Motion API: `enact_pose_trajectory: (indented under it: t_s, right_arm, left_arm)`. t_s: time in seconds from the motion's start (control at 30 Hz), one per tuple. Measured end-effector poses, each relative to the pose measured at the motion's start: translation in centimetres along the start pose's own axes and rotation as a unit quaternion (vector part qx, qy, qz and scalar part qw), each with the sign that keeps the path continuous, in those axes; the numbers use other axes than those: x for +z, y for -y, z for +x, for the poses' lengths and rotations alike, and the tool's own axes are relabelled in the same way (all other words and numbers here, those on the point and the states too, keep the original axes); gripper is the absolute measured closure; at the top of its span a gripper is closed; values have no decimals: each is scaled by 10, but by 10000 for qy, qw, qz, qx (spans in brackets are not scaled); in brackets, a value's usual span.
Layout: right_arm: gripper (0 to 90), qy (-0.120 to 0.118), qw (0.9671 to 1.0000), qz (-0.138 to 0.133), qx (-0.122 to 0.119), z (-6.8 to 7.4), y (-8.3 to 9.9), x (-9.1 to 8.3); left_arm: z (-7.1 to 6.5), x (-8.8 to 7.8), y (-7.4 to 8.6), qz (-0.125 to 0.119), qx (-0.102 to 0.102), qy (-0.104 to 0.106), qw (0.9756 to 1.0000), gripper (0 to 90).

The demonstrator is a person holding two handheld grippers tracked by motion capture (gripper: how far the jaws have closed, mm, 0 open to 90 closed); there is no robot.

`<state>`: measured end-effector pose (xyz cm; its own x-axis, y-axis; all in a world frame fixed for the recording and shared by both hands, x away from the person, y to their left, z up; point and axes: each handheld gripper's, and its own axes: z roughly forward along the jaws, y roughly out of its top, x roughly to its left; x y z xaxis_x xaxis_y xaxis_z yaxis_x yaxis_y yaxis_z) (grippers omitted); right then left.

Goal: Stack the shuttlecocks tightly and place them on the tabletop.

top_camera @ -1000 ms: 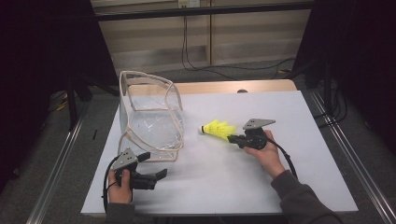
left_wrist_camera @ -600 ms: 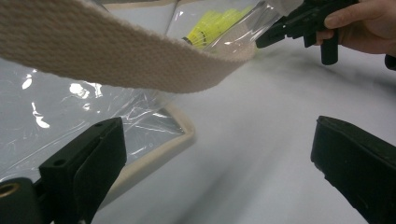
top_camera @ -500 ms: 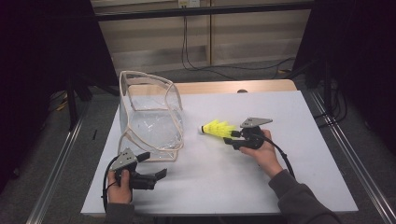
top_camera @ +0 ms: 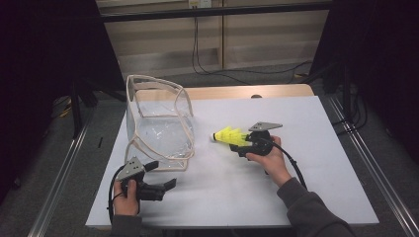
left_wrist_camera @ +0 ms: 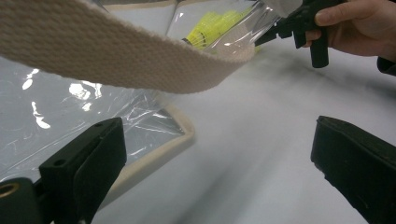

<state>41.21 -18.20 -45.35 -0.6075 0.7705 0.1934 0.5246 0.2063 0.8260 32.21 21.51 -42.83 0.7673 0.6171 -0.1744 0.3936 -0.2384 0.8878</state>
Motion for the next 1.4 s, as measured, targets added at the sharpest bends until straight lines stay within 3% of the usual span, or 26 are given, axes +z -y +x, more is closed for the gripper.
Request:
enact_pose_trajectory:
  t_s: [0.4, 1.03, 1.4]
  right_arm:
    - [263, 36, 9999, 62, 81, 3, -5, 7]
    - [505, 208, 9997, 102, 62, 6, -5, 19]
    - [563, 139, 9999, 78, -17, 10, -6, 26]
  left_arm:
    - [0, 0, 0, 27, -11, 3, 10000, 35]
    - [1, 1, 1, -16, -38, 25, 10000, 35]
    - [1, 1, 1, 2, -41, 14, 10000, 35]
